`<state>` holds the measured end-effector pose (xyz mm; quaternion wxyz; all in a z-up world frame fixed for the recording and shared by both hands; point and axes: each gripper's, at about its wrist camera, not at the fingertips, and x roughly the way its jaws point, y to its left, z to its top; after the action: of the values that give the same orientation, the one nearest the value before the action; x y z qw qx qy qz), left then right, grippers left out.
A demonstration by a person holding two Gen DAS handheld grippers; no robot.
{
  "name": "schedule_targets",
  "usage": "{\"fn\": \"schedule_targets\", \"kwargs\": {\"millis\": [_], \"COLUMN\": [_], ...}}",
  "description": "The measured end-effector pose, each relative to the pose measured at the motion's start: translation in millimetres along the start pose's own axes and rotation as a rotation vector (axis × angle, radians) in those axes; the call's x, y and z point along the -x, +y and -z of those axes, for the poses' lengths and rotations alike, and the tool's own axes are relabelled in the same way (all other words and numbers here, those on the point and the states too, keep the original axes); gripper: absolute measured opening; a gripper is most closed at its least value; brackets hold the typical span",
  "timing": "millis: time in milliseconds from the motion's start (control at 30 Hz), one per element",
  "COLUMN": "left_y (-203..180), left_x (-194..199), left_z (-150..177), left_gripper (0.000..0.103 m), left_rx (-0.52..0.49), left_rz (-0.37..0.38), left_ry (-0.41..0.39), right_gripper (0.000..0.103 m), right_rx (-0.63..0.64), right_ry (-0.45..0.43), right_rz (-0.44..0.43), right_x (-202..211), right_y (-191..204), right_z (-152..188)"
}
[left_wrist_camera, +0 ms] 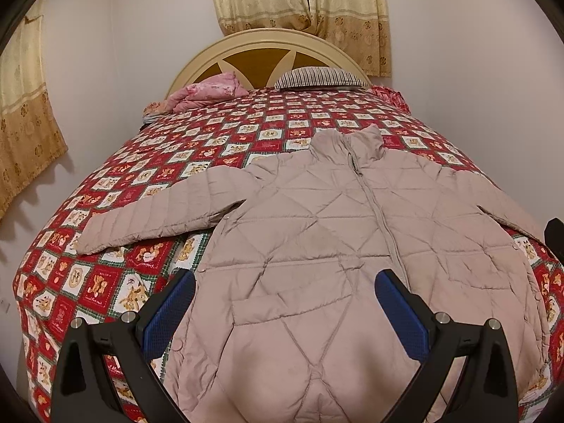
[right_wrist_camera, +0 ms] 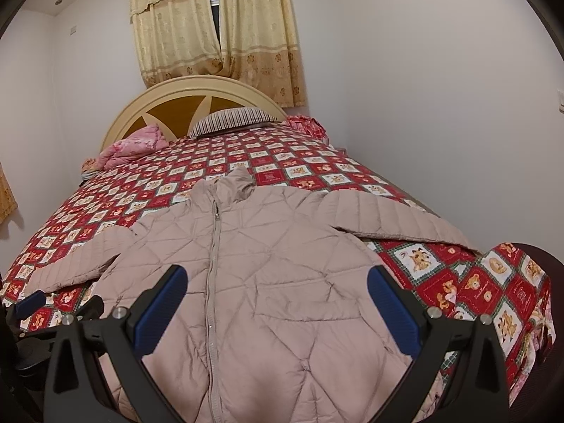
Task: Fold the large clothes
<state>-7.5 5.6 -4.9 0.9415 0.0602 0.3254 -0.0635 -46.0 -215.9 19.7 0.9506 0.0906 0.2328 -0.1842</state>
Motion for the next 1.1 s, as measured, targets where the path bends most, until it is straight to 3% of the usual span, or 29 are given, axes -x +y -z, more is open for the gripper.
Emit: {"fn": "schedule_targets", "kwargs": {"millis": [1100], "left_y": [-8.7], "left_x": [-0.4], "left_z": [5.5], "left_gripper": [0.102], "left_rx": [-0.027], "left_rz": [0.023], "left_ry": [0.01], "right_gripper": [0.103], "right_rx": [-0.007], "right_ry": [0.083], "right_rz": [0.015], "right_x": [-16.1], "right_y": [-3.0], "right_z": [4.7]}}
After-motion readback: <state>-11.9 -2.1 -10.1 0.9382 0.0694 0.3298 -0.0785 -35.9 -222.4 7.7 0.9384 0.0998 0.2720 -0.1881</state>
